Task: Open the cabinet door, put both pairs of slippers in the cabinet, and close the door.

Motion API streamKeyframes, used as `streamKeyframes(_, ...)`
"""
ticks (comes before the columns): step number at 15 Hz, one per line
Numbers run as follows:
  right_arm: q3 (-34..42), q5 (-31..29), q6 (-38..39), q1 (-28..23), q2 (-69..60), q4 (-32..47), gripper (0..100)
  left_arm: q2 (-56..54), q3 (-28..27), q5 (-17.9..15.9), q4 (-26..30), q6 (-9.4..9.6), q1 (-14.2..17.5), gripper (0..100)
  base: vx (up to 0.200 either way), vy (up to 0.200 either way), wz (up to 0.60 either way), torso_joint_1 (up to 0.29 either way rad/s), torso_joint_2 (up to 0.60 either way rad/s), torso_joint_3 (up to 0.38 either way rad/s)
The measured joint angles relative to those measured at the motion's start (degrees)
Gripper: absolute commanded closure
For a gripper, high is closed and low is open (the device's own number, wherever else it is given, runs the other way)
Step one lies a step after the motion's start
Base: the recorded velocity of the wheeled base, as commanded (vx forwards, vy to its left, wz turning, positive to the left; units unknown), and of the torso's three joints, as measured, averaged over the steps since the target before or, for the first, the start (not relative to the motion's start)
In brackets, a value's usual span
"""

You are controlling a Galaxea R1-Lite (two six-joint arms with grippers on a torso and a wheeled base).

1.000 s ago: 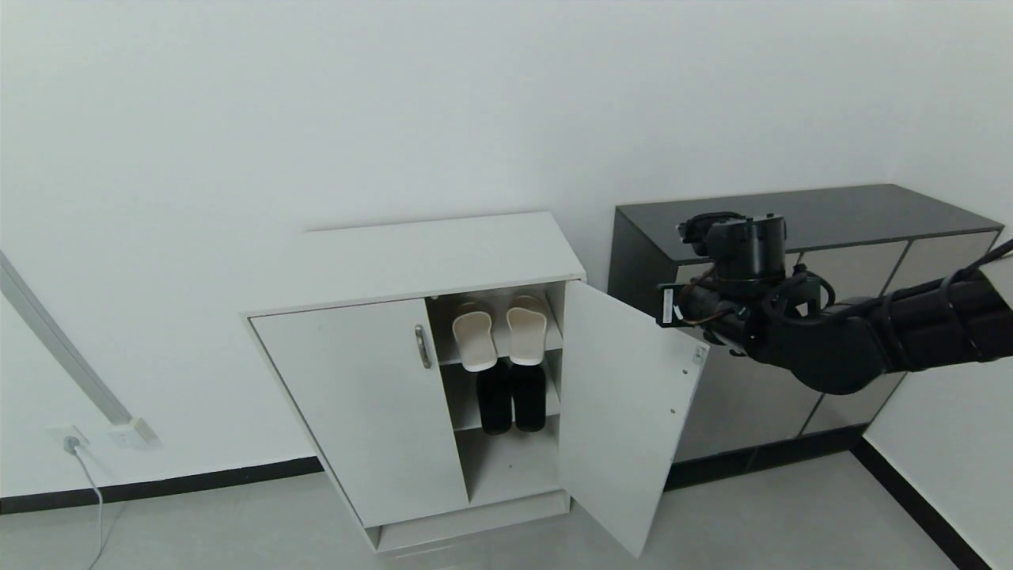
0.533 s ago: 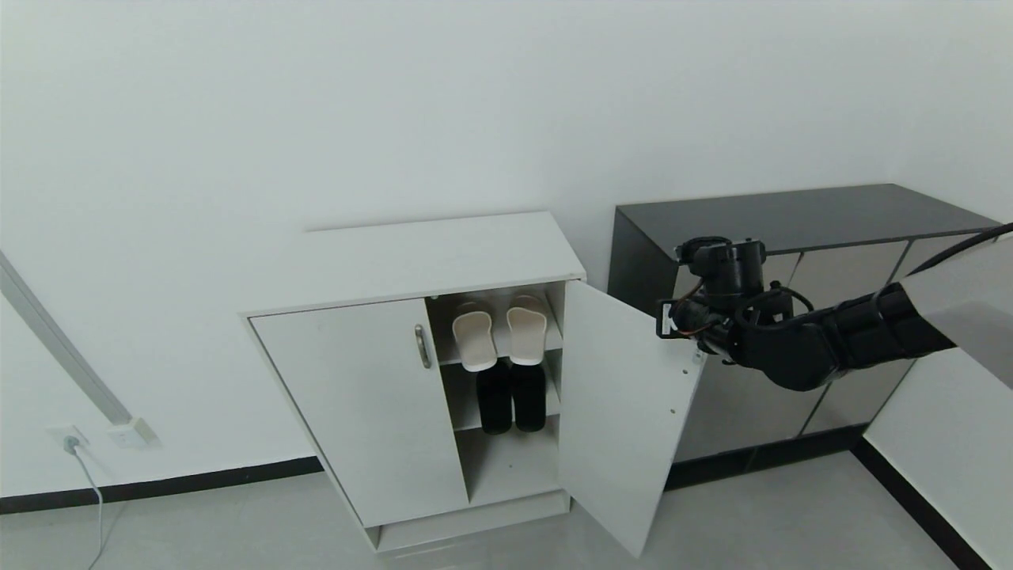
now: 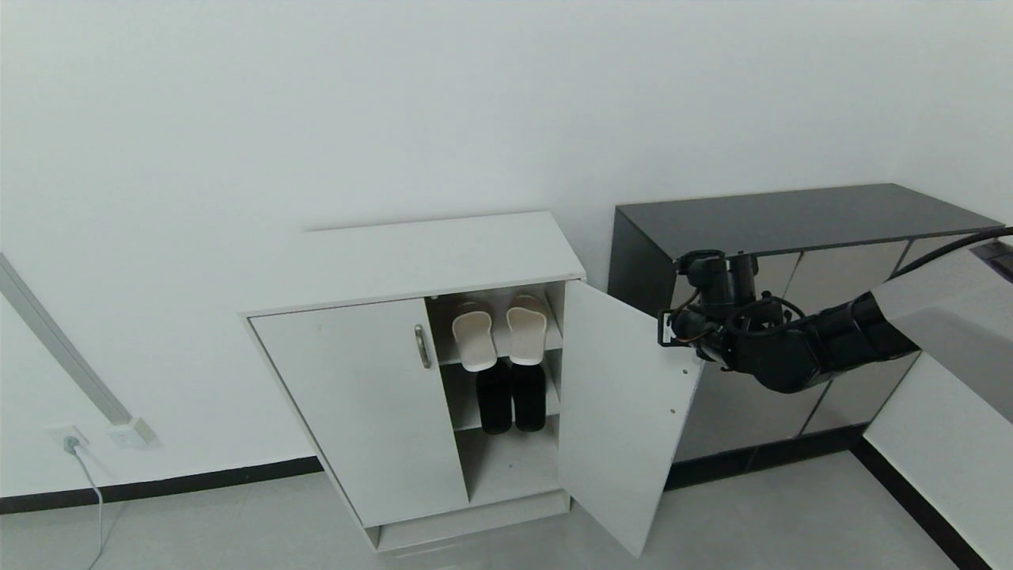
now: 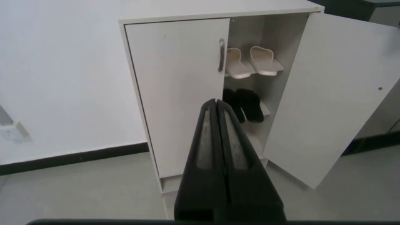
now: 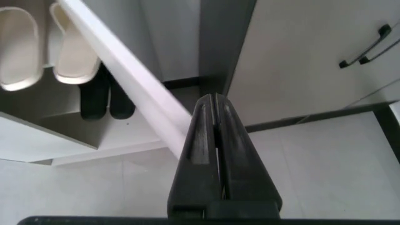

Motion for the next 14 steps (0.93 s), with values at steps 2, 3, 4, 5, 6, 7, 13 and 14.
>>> streamKeyframes(2,0.00,0.00,0.01,-0.06,0.17,-0.01,100,0.00,0.00,0.02,-0.01,0.00,0.00,100,0.000,0.000,0.00,0.000,0.00,0.000)
streamKeyframes(3,0.06,0.00,0.01,-0.04,0.17,0.00,100,0.00,0.00,0.00,-0.01,0.00,0.00,100,0.000,0.000,0.00,0.000,0.00,0.000)
streamKeyframes(4,0.22,-0.02,0.04,0.09,0.13,0.00,100,0.00,0.00,0.00,-0.01,0.00,0.00,100,0.000,0.000,0.00,0.000,0.00,0.000)
streamKeyframes(5,0.59,-0.05,0.09,0.38,0.05,-0.01,100,0.00,0.00,0.02,-0.01,-0.02,0.00,100,0.000,0.000,0.00,0.000,0.00,0.000)
streamKeyframes(6,0.99,-0.02,0.11,0.57,-0.13,-0.06,100,0.00,0.00,0.00,-0.01,0.00,0.00,100,0.000,0.000,0.00,0.000,0.00,0.000)
streamKeyframes(7,1.57,-0.05,0.12,1.01,-0.38,-0.15,100,0.00,0.00,0.02,-0.01,0.00,0.00,100,0.000,0.000,0.00,0.000,0.00,0.000)
streamKeyframes(13,6.18,-0.40,0.85,7.24,-3.19,-0.37,100,0.00,0.00,0.00,-0.01,0.00,0.00,100,0.000,0.000,0.00,0.000,0.00,0.000)
streamKeyframes(14,7.23,-0.62,0.94,8.98,-3.91,-0.61,100,0.00,0.00,0.00,-0.01,-0.02,0.00,100,0.000,0.000,0.00,0.000,0.00,0.000)
